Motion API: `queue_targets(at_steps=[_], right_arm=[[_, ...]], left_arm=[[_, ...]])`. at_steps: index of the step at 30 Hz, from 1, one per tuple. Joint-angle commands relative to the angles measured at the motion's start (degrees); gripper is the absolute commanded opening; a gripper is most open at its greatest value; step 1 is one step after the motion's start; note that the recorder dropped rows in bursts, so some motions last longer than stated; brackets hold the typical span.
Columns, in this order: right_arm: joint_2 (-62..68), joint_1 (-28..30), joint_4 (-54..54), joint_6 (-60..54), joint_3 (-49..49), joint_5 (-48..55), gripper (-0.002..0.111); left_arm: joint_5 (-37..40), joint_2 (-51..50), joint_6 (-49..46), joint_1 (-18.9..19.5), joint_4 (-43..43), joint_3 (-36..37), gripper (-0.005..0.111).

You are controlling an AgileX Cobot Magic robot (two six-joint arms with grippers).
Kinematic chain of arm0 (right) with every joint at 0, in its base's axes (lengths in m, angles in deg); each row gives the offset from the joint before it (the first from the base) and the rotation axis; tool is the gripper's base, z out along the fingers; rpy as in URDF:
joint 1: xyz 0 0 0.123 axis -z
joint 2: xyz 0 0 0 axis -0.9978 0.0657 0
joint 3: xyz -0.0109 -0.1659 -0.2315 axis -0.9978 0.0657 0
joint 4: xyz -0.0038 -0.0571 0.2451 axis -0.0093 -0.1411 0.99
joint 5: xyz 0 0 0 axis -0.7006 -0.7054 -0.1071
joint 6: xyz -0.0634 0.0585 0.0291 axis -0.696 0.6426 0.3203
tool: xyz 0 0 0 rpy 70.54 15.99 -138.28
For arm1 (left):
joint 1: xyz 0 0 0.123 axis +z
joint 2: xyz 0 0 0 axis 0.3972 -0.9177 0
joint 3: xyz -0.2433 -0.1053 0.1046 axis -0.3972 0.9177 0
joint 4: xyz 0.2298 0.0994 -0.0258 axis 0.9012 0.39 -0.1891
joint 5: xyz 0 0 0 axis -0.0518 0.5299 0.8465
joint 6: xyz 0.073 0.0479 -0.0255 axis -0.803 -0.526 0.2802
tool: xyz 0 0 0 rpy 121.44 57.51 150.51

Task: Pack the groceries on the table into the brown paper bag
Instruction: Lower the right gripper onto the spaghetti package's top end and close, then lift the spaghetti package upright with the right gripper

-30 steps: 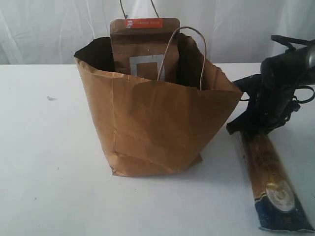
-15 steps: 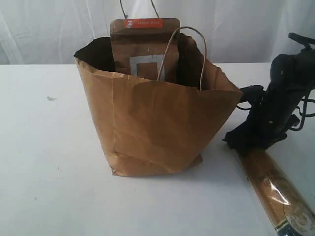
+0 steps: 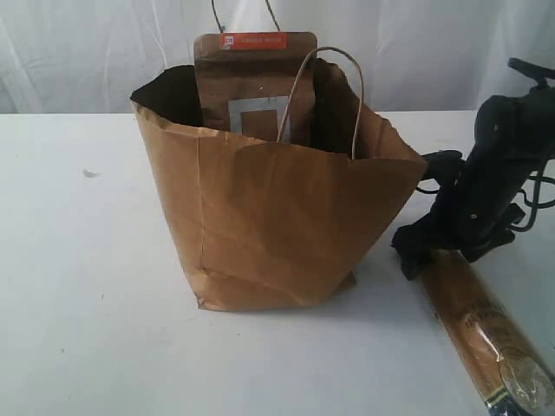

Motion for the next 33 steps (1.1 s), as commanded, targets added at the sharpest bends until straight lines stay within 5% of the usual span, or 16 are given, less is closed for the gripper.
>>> queue_targets(at_steps=[1,6,8,12,13,33], right_arm=[[1.38,-0.03,-1.58,-0.34,0.06,-0.75,0.084],[2.37,-0.03,-1.88,-0.34,0.06,0.98,0.083],[2.37,-0.03,-1.88,-0.34,0.06,2.26,0.073],[2.37,-0.03,-1.88,-0.34,0.06,4.13,0.006],[2.25,-0.03,-1.88,-0.15,0.06,4.13,0.000],[-19.06,-0.03,-1.69,0.77,0.06,2.93,0.000]], left_arm=[[0.24,0.26,-0.11,0.17,-0.31,0.19,0.000],[0.24,0.26,-0.11,0.17,-0.31,0.19,0.000],[0.24,0.26,-0.11,0.17,-0.31,0.19,0.000],[0.24,0.26,-0.11,0.17,-0.31,0.19,0.000],[0.24,0.26,-0.11,0.17,-0.31,0.19,0.000],[0.24,0.26,-0.11,0.17,-0.31,0.19,0.000]])
